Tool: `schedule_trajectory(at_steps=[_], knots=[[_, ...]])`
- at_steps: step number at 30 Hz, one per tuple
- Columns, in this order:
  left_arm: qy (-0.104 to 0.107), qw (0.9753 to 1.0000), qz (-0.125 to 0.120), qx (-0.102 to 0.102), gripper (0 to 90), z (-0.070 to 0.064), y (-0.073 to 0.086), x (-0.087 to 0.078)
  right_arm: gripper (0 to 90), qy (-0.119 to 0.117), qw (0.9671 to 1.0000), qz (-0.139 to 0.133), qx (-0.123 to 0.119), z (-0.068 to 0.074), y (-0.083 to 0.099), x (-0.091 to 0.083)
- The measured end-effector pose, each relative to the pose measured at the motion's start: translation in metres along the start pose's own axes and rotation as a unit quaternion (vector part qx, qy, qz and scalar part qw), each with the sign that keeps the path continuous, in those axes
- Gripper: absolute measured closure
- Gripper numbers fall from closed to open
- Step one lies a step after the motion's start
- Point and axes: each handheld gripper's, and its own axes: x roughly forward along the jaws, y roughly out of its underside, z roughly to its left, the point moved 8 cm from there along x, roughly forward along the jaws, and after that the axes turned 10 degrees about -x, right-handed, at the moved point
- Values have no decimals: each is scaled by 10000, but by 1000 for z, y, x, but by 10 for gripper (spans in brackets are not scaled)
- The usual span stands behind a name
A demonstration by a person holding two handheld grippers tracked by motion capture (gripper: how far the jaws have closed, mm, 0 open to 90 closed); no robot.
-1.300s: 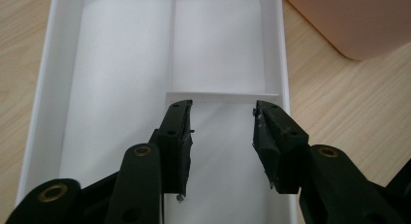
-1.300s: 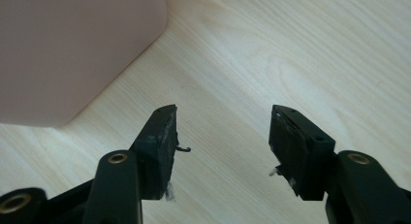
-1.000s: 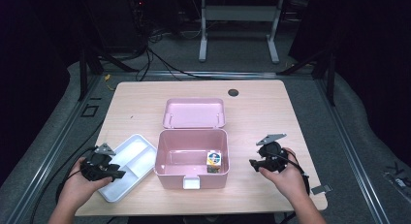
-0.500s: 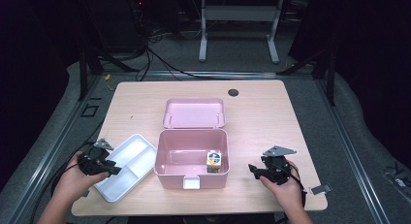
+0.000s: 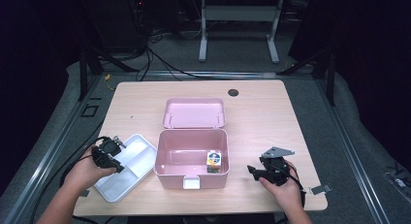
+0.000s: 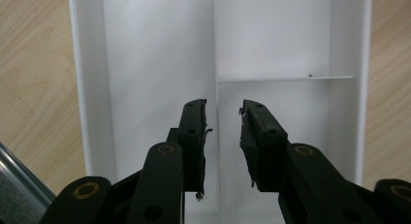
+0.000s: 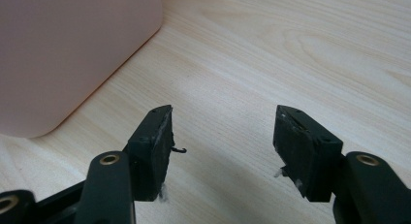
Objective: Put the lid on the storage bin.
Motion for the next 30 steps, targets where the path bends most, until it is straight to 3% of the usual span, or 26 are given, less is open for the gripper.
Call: schedule_trajectory(at_steps=[10, 20, 24, 28, 30], knots=[[-43, 9988, 482, 75, 745, 5, -6, 19, 396, -84, 9999, 62, -63, 3, 2, 3], [56, 9975, 696, 63, 809, 3, -10, 31, 395, -170, 9998, 122, -77, 5, 3, 5], [109, 9966, 811, 53, 868, 2, -11, 32, 395, -175, 9997, 173, -94, 6, 5, 7], [-26, 9955, 937, 114, 885, 5, -12, 31, 395, -207, 9995, 192, -118, 8, 5, 8], [-20, 9947, 1028, 50, 887, 5, -11, 31, 395, -215, 9995, 202, -100, 8, 5, 8]])
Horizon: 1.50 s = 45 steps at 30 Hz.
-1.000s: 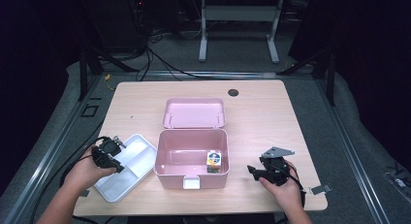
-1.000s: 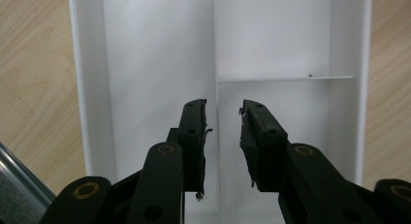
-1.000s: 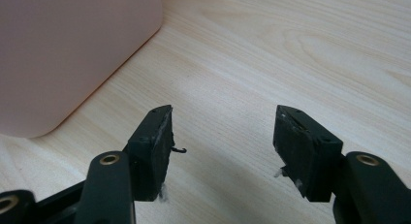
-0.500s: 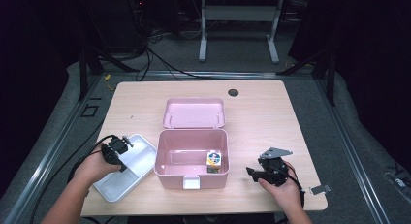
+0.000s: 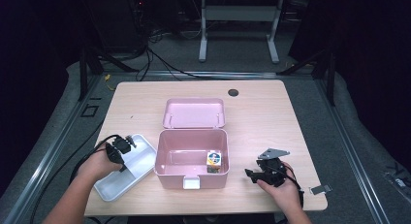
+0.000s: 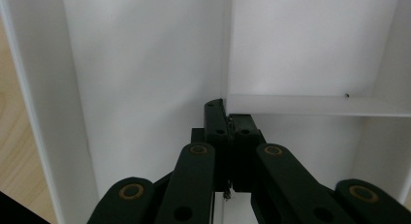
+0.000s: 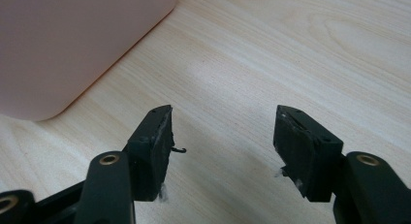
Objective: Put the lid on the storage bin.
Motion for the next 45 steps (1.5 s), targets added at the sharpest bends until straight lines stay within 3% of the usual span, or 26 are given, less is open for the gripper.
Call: schedule_trajectory(at_steps=[9, 21, 34, 38, 39, 40, 45], knots=[[-30, 9999, 113, 54, 887, 3, 4, -13, 394, -34, 10000, -46, 27, 0, 0, 0], [-46, 9997, -234, 64, 888, 14, 10, -53, 395, -26, 10000, -47, 34, -2, 0, -1], [-99, 9992, -384, 34, 887, 22, 16, -87, 394, -33, 10000, -53, 39, -2, 0, -1], [-139, 9989, -419, 128, 887, 23, 17, -95, 395, -37, 10000, -57, 39, -2, 0, -1], [-229, 9982, -479, 288, 888, 23, 17, -103, 394, -41, 10000, -59, 39, -2, 0, -1], [-229, 9982, -479, 288, 887, 23, 17, -103, 394, -41, 10000, -59, 39, -2, 0, -1], [-419, 9934, -598, 889, 887, 19, 15, -132, 394, -14, 10000, -13, 36, -2, 1, 0]])
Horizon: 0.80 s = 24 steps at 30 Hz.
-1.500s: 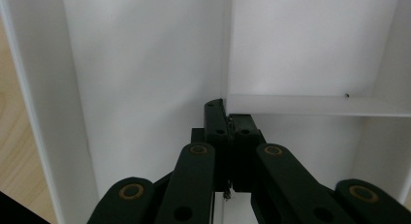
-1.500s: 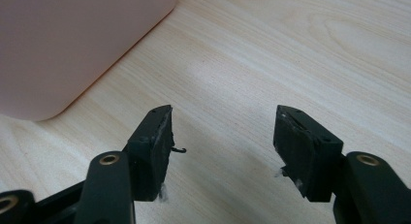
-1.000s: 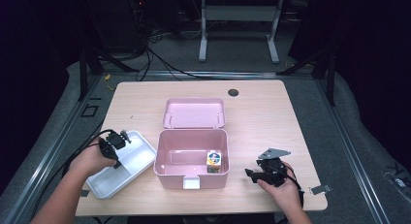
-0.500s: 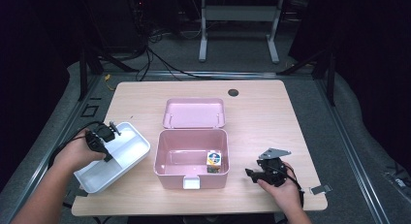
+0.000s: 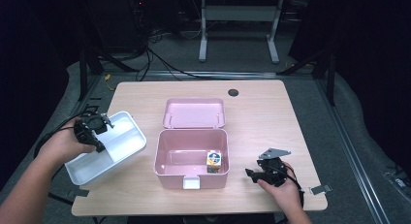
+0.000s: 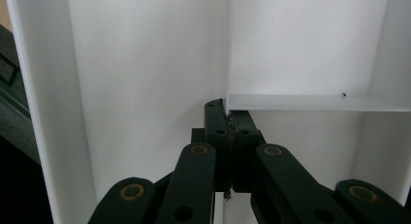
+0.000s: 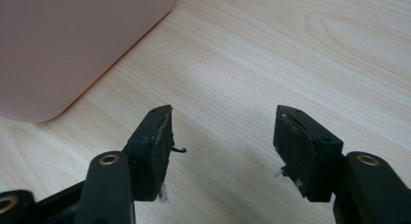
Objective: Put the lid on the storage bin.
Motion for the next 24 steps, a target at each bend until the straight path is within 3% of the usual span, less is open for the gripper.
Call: schedule_trajectory(at_steps=[2, 3, 5, 12, 15, 16, 18, 24], knots=[[-57, 9998, -40, 193, 887, -3, -5, -7, 394, -22, 10000, 16, -23, 1, 0, 0], [-57, 9998, -40, 193, 888, -3, -5, -7, 393, -28, 10000, 3, -21, 1, 0, 1], [-72, 9990, -118, 428, 887, -9, -15, -18, 393, -15, 10000, -13, 2, 1, 0, 1], [-48, 9966, -182, 806, 888, -28, -40, -35, 392, -46, 10000, 11, -1, 1, 0, 1], [-27, 9950, -223, 972, 888, -35, -49, -37, 392, -38, 10000, 6, 14, 1, 0, 1], [-23, 9933, -192, 1137, 888, -41, -56, -38, 392, -39, 10000, -2, 40, 2, -1, 0], [-22, 9918, -177, 1263, 888, -48, -63, -39, 392, -29, 10000, -24, 10, 1, -1, 0], [21, 9876, -272, 1548, 889, -66, -84, -36, 392, -37, 10000, -11, 18, 0, -1, 0]])
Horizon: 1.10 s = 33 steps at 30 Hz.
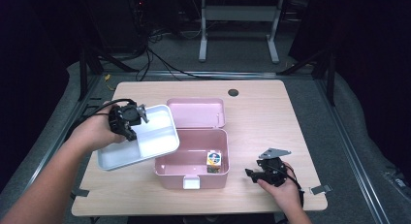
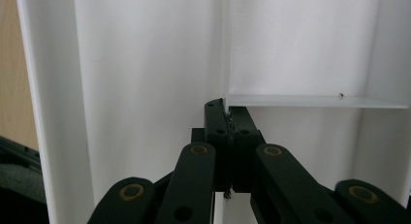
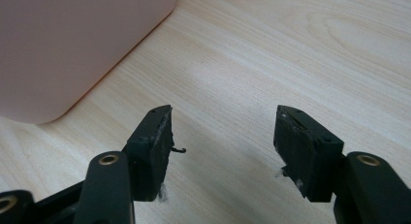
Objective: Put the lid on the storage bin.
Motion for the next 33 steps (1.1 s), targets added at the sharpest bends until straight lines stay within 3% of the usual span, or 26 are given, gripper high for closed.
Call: schedule_trajectory(at_steps=[10, 18, 26, 33], knots=[[80, 9986, -94, 518, 889, -23, -42, 7, 392, -18, 10000, 1, -14, 0, 1, 0], [235, 9945, -162, 1006, 889, -49, -80, 17, 392, -13, 10000, -9, -20, 1, 0, 1], [426, 9908, -333, 1239, 890, -71, -108, 29, 392, -30, 10000, -27, -35, 0, 0, 0], [526, 9890, -297, 1353, 888, -81, -116, 40, 392, -44, 10000, -22, -37, 0, 1, 0]])
